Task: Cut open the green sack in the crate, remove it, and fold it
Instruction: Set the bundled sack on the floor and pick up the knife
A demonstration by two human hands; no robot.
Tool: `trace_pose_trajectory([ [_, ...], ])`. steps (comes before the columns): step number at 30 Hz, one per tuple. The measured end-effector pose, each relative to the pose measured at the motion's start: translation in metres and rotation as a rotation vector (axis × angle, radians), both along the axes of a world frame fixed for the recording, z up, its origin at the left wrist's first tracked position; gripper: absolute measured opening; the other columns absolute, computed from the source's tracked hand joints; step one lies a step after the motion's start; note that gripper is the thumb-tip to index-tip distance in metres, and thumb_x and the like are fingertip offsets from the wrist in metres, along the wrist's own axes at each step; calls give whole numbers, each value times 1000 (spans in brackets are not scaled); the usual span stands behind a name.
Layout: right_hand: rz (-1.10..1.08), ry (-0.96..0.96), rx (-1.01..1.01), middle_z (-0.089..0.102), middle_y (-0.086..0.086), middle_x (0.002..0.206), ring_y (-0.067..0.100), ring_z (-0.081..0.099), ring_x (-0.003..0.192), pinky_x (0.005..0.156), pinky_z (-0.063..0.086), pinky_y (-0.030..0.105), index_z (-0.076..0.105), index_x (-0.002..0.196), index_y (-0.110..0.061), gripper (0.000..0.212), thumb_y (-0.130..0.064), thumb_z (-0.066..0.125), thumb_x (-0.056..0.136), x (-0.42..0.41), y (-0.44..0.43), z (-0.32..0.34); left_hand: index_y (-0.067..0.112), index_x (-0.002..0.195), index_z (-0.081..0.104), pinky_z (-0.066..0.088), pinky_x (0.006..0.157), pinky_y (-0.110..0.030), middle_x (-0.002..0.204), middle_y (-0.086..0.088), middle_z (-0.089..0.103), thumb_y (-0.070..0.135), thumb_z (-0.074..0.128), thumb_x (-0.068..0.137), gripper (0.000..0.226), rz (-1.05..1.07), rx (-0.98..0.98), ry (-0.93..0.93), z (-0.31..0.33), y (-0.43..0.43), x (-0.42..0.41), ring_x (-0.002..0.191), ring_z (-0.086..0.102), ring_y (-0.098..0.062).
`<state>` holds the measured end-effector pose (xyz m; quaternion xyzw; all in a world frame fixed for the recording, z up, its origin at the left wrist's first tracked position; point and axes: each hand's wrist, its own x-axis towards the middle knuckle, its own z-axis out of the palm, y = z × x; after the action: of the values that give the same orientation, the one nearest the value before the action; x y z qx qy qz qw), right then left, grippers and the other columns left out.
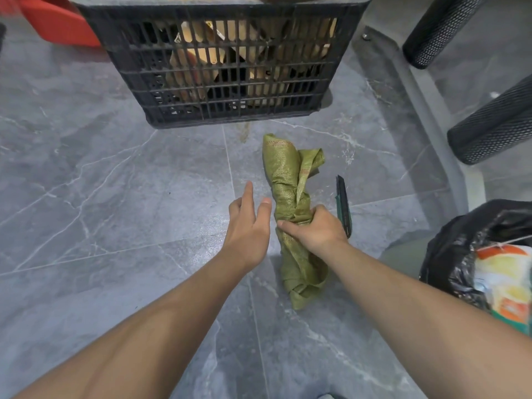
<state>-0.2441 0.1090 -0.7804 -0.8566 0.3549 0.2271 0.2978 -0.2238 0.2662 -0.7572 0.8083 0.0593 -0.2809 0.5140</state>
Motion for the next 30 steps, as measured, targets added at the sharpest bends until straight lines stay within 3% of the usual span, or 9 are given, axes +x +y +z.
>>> trace_pose_trajectory([
  [3,-12,-57,-10,63,-5,115,24,63,108,77,50,37,53,125,-23,95,-90,67,60,0,-1,16,41,164,6,19,103,-26,168,1,17,55,28,107,63,-4,12,-10,-1,-8,1,149,32,-19],
  [5,-72,-193,-55,66,-8,109,21,64,102,76,49,37,59,117,-26,84,-93,54,67,2,-6,24,41,164,8,20,106,-28,167,0,19,56,28,106,64,-11,18,-32,0,-15,3,150,30,-20],
  [8,-192,-455,-191,66,-6,91,22,61,86,71,43,37,62,94,-25,54,-74,39,93,12,-19,31,39,165,9,20,110,-28,164,-1,23,55,29,106,64,-13,-11,-48,5,-27,12,147,33,-18],
  [10,-278,-494,-255,64,2,88,30,60,86,69,38,37,61,90,-18,48,-54,33,105,23,-33,33,40,165,8,21,109,-29,163,0,23,54,28,107,63,-20,-29,-45,10,-34,18,140,37,-16],
  [14,-298,-264,-347,70,15,109,37,64,104,71,38,34,67,108,-12,24,-24,46,106,33,-65,10,38,165,8,21,118,-36,166,-4,20,53,29,107,63,-36,-34,-61,12,-42,25,151,28,-21],
  [16,-259,-125,-336,70,15,111,37,65,105,71,40,32,67,109,-12,16,-23,60,99,33,-78,-9,37,165,8,20,120,-40,166,-6,21,54,30,106,64,-56,-33,-64,10,-43,23,152,26,-23],
  [20,-218,131,-289,68,20,114,39,66,106,74,50,38,68,112,-4,36,-29,76,87,31,-84,-43,40,164,9,21,117,-38,163,-6,24,56,32,105,65,-57,-46,-51,2,-41,19,150,29,-23],
  [25,-270,133,-319,61,25,128,42,62,115,84,51,43,60,125,-1,36,-12,66,92,31,-84,-65,45,162,8,23,123,-49,161,-6,27,60,32,101,67,-53,-28,-4,-6,-42,19,147,33,-25],
  [30,-322,85,-227,62,26,125,41,64,109,78,49,40,59,126,3,49,-29,71,92,31,-85,-59,42,163,8,24,122,-45,166,-5,20,58,31,104,66,-90,8,1,-3,-39,20,148,33,-25],
])
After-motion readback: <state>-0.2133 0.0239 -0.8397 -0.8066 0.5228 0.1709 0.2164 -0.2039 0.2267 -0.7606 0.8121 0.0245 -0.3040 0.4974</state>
